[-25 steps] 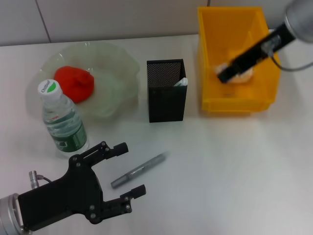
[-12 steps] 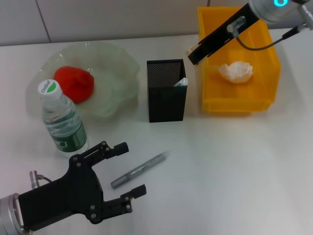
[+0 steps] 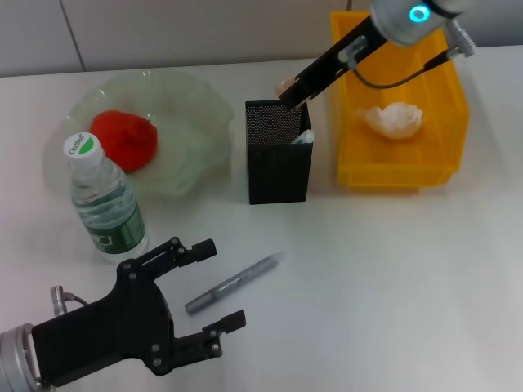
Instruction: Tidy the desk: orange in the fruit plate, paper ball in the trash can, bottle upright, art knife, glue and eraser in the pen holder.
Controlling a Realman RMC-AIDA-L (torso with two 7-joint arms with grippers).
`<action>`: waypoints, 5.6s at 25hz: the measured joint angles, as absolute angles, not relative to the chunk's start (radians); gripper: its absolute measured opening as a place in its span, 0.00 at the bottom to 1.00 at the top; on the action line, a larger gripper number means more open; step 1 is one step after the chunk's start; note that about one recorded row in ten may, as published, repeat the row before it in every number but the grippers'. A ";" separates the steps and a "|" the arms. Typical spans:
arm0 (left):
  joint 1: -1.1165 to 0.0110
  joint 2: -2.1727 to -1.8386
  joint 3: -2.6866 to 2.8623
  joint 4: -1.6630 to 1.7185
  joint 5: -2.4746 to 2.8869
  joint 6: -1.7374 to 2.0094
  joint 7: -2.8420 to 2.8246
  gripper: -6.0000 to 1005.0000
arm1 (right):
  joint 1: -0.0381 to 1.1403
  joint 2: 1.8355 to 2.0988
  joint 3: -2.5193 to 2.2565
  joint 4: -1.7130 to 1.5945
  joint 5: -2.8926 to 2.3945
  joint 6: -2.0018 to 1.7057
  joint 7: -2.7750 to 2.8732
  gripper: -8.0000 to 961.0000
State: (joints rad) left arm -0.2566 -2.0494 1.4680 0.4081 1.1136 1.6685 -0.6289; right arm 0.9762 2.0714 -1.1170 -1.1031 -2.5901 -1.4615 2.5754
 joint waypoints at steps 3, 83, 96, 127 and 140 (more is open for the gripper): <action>-0.256 -2.049 1.468 0.408 1.114 1.669 -0.629 0.81 | 0.995 2.073 -1.117 -1.047 -2.588 -1.437 2.558 0.31; -0.535 -2.078 1.790 1.423 2.327 1.276 -2.418 0.81 | 0.105 2.069 -0.704 -0.535 -1.788 -1.690 0.758 0.66; -0.576 -2.080 1.848 1.422 2.427 1.276 -2.554 0.80 | 0.154 2.070 -0.682 -0.429 -1.782 -1.698 0.708 0.67; -0.677 -2.080 1.910 1.290 2.472 1.276 -2.596 0.78 | 0.164 2.054 -0.613 -0.430 -1.867 -1.686 0.796 0.84; -0.704 -2.080 1.922 1.246 2.485 1.287 -2.600 0.62 | 0.169 2.056 -0.613 -0.431 -1.868 -1.655 0.795 0.84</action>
